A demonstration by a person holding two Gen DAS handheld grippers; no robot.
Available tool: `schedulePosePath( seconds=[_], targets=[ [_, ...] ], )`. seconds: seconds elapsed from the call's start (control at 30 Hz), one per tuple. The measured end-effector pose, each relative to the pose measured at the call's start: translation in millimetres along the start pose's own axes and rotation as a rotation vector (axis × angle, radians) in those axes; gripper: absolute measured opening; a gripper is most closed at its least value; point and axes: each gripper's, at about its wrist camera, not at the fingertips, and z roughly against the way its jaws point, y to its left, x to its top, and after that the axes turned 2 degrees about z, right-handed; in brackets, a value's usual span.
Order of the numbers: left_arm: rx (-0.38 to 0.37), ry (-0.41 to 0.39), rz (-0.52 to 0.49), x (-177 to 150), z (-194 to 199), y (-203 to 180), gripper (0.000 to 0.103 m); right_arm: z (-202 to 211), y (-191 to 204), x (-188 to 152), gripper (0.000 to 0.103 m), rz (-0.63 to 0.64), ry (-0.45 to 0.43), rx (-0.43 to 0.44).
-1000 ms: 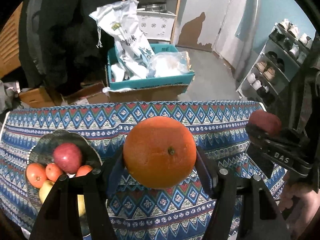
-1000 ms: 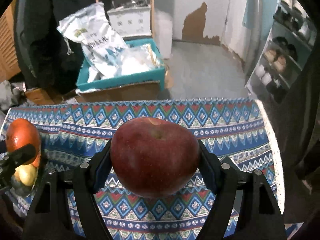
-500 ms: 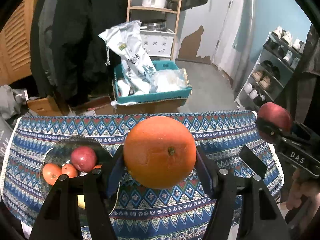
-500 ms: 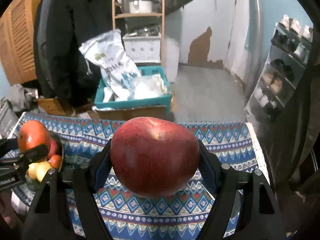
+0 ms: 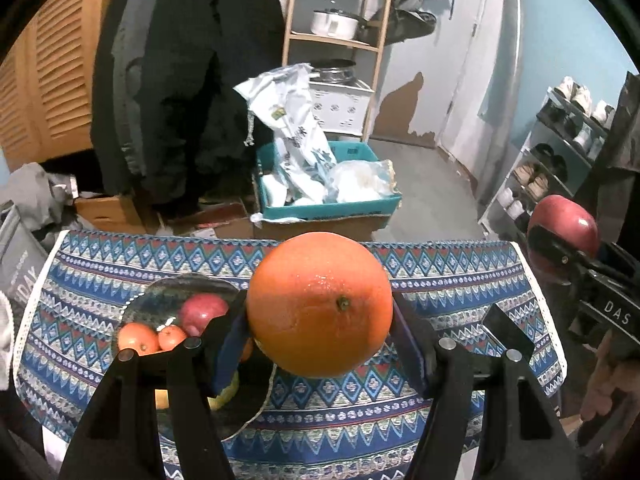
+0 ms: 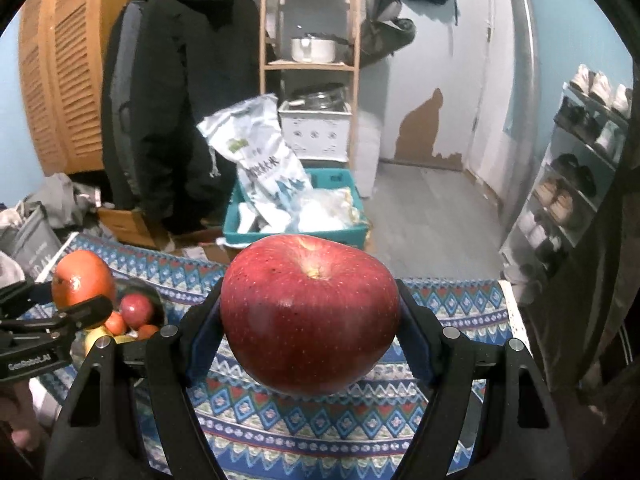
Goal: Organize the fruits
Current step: 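Lift and carry the orange with the left tool while the right tool carries the apple, then lower the orange into the glass bowl and open the left tool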
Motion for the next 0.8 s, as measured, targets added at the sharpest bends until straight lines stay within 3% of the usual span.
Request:
schedulePosePath(
  seconds=[0.37, 0.8],
  targets=[
    [0.065, -0.022, 0.075, 0.3, 12.0, 53.1, 0.068, -11.6, 47.5, 14.6, 0.077, 0.042, -0.004, 0.089],
    [0.135, -0.001, 0.174, -9.1, 6.5, 121.8, 0.068, -50.5, 112.6, 22.1, 0.077, 0.085, 0.057, 0.199]
  ],
)
